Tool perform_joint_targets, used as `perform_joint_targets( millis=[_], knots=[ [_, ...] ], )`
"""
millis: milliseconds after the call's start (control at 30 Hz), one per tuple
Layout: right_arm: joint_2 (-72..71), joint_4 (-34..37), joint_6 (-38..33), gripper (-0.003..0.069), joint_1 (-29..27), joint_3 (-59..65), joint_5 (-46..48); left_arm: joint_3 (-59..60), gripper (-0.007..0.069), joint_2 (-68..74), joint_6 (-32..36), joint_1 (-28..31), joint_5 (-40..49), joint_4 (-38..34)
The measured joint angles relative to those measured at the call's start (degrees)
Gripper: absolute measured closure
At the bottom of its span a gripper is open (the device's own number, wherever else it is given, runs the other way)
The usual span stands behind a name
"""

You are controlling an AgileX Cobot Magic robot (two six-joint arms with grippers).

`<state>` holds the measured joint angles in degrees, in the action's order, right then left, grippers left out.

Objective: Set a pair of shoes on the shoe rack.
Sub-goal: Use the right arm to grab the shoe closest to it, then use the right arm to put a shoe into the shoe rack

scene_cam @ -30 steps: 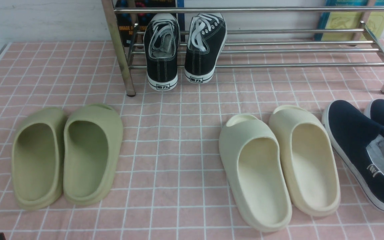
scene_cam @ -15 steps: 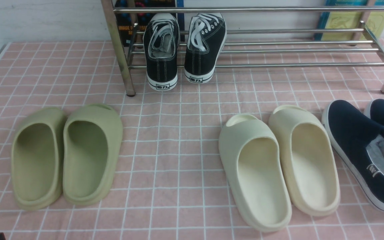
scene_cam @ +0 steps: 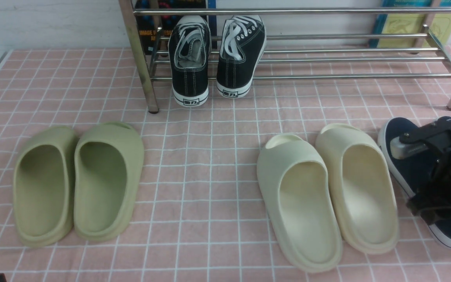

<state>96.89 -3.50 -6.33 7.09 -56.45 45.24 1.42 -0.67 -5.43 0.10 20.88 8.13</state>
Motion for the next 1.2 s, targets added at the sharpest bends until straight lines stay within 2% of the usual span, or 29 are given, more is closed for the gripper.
perform_joint_targets(
  millis=[33, 100, 133, 333, 600, 1200],
  knots=[
    [0.08, 0.17, -0.05, 0.0554, 0.00, -0.24, 0.43, 0.00, 0.0388, 0.00, 0.00, 0.00, 0.00, 0.00],
    [-0.15, 0.55, -0.05, 0.0631, 0.06, -1.40, 2.00, 0.00, 0.0388, 0.00, 0.00, 0.00, 0.00, 0.01],
    [-0.44, 0.55, -0.05, 0.0639, 0.11, -2.43, 3.76, 0.00, 0.0388, 0.00, 0.00, 0.00, 0.00, 0.01],
    [-4.30, 1.13, -0.27, 0.0638, 0.11, -12.54, 14.84, 0.00, 0.0387, 0.00, 0.00, 0.00, 0.00, 0.01],
    [-0.68, 1.30, -0.27, 0.0638, 0.11, -29.78, 19.82, 0.00, 0.0387, 0.00, 0.00, 0.00, 0.00, 0.01],
    [30.82, 4.47, -0.67, 0.0638, 0.11, -71.67, 24.92, 0.00, 0.0387, 0.00, 0.00, 0.00, 0.00, 0.01]
  ],
)
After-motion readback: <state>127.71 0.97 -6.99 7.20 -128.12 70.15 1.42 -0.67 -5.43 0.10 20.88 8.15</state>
